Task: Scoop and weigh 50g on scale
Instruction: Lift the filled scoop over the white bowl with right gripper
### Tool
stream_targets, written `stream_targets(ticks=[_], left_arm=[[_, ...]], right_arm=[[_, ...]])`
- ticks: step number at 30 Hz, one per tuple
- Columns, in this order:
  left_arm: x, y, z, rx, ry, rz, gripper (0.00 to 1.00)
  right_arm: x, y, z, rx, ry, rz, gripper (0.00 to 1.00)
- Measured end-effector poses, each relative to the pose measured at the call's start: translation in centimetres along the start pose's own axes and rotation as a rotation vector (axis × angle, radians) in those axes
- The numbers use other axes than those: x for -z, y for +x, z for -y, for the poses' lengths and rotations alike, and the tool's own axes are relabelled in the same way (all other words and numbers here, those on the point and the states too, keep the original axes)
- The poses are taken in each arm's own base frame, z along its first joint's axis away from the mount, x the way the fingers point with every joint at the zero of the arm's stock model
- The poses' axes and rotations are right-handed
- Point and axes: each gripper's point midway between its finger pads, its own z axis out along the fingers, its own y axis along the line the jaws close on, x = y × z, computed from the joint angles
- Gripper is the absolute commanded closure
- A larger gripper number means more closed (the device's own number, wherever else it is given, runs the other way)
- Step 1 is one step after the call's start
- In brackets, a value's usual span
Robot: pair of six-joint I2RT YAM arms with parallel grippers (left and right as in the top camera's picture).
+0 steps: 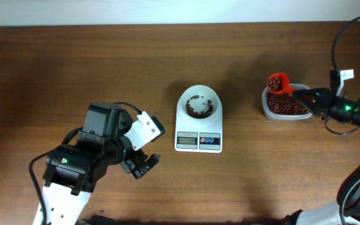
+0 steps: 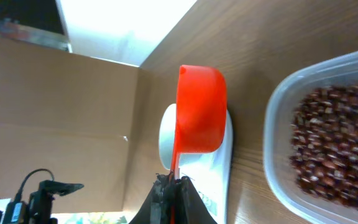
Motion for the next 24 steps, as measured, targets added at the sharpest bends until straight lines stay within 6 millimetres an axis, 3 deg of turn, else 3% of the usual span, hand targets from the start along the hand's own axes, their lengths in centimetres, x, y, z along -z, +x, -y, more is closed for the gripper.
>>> stream_targets(ticks=[3, 7, 13, 24], left_arm=[[0.0, 0.0, 0.0, 0.000, -0.001, 0.000, 0.01], [0.0, 0.0, 0.0, 0.000, 0.000, 0.000, 0.01], [0.0, 0.0, 0.0, 0.000, 0.000, 0.000, 0.01], [0.0, 0.0, 0.0, 0.000, 0.000, 0.000, 0.01]], right_arm=[[-2.3, 0.9, -1.4, 0.039, -0.040, -0.061, 0.96], [-7.1, 3.8, -4.1, 0.108, -0.106, -0.204, 0.96], [-11.5, 6.5, -6.6, 0.219, -0.158, -0.321, 0.96], [-16.0, 9.1, -5.6, 0.471, -0.024, -0.410, 0.96]])
